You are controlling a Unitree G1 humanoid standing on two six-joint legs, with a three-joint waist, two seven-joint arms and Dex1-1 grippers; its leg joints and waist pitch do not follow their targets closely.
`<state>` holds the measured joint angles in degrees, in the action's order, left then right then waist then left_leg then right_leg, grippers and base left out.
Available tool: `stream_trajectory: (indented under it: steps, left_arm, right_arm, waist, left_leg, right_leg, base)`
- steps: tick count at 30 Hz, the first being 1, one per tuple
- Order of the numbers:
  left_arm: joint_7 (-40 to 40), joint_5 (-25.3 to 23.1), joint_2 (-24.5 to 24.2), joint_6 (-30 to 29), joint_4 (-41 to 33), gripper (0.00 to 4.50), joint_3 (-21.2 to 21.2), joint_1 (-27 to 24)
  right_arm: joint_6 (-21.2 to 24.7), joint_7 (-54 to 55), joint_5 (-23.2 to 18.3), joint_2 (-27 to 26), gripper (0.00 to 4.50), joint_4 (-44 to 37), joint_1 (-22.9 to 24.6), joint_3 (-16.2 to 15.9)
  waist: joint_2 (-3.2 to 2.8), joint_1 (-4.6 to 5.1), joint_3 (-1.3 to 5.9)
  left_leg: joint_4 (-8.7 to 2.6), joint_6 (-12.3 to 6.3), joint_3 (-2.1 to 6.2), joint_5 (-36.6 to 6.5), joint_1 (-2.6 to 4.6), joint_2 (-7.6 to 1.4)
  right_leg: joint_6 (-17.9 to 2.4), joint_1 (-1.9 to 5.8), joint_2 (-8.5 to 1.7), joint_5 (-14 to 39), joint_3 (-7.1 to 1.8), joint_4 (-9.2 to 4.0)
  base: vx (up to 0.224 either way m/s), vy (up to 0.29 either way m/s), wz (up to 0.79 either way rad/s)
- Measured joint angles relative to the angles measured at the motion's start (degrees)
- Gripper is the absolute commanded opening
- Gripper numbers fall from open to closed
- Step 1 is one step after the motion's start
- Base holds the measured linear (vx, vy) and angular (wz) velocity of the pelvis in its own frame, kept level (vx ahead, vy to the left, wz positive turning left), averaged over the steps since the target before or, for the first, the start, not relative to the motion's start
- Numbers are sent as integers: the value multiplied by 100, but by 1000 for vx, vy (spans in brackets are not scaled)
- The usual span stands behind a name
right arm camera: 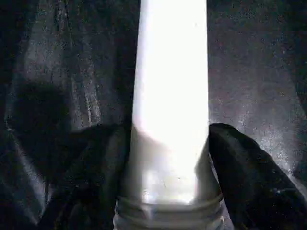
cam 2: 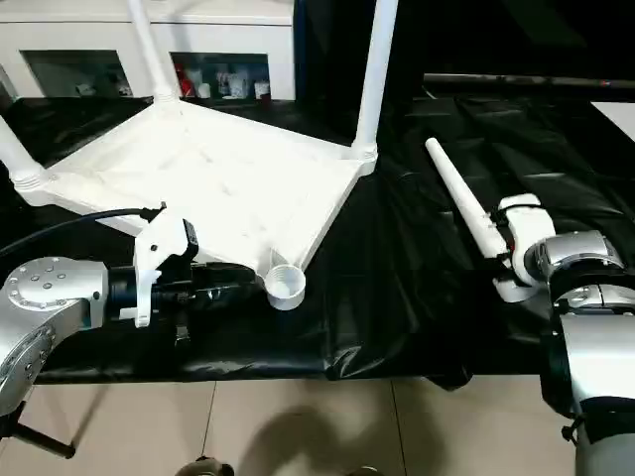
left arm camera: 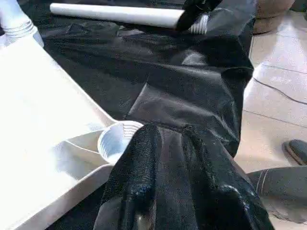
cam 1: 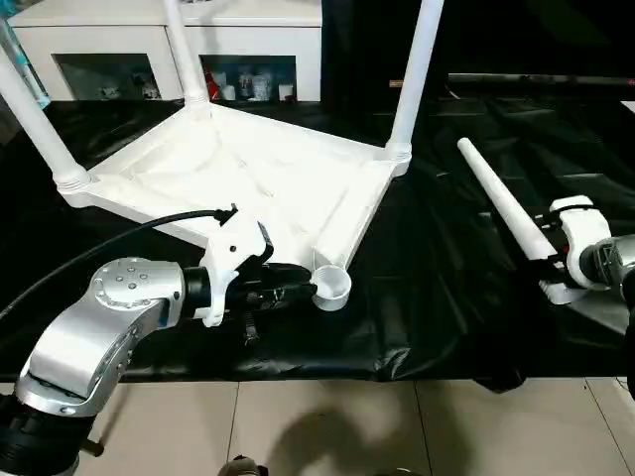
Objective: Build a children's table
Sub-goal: Pick table leg
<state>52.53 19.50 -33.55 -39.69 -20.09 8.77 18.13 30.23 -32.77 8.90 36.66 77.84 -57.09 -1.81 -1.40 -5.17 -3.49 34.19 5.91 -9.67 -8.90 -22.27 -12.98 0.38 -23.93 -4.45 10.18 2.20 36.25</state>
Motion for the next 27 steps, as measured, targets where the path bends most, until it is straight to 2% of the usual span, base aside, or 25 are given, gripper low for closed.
stream_trajectory:
  steps: [7,12,15,17,19,21,22,24,27]
  left_arm:
    - [-40,11,1,0,6,109,7,7]
    - [-204,-32,128,149,186,109,7,75]
    - [-511,-157,417,426,587,109,-43,214]
    - [-684,-193,532,515,748,138,-131,282]
    - [-873,-213,697,566,918,145,-252,318]
    - [-1138,-213,928,572,1169,148,-410,425]
    - [-1213,-178,1023,572,1228,164,-451,480]
    - [-1349,-62,1286,574,1306,185,-556,590]
    - [-1533,99,1568,576,1533,211,-639,884]
  right_arm:
    - [59,47,23,12,212,-13,29,55]
    - [14,511,-384,-8,195,-12,134,612]
    - [-182,765,-675,-82,194,-13,187,949]
    - [-267,848,-793,-139,194,-13,196,1064]
    - [-597,1008,-944,-177,194,-41,307,1292]
    - [-1114,1164,-1203,-324,193,-145,370,1602]
    - [-1298,1137,-1330,-389,193,-305,429,1730]
    - [-1671,903,-1650,-534,193,-849,613,1974]
    - [-1810,385,-2204,-927,193,-2074,1072,2267]
  waist:
    - [34,-4,13]
    - [85,0,21]
    - [108,13,18]
    - [119,39,18]
    - [121,35,18]
    - [120,43,16]
    - [121,44,16]
    - [121,27,16]
    - [124,13,16]
  left_leg:
    - [12,-3,1,-2,1,-1]
    - [19,-3,1,-2,2,-1]
    - [25,-4,0,-2,3,-1]
    - [28,-4,0,-2,6,-2]
    - [28,-4,-1,-2,8,-1]
    - [29,-3,-5,-2,-3,0]
    - [29,-3,-5,-2,-3,-1]
    - [29,-4,-3,-2,-2,-1]
    - [27,-6,-3,-1,-1,-3]
  right_leg:
    - [0,6,0,0,0,2]
    - [-1,8,-1,-1,0,4]
    - [-1,5,-1,-2,-2,11]
    - [0,1,-1,-2,-3,23]
    - [11,-1,-4,5,-3,28]
    - [11,-23,-6,5,-7,42]
    - [9,-23,-5,4,-6,45]
    - [7,-21,-5,3,-4,50]
    - [10,-18,-4,5,-2,48]
  base:
    - [0,0,0]
    - [0,0,0]
    - [0,0,0]
    - [0,0,0]
    - [0,0,0]
    - [0,0,0]
    - [0,0,0]
    - [0,0,0]
    - [0,0,0]
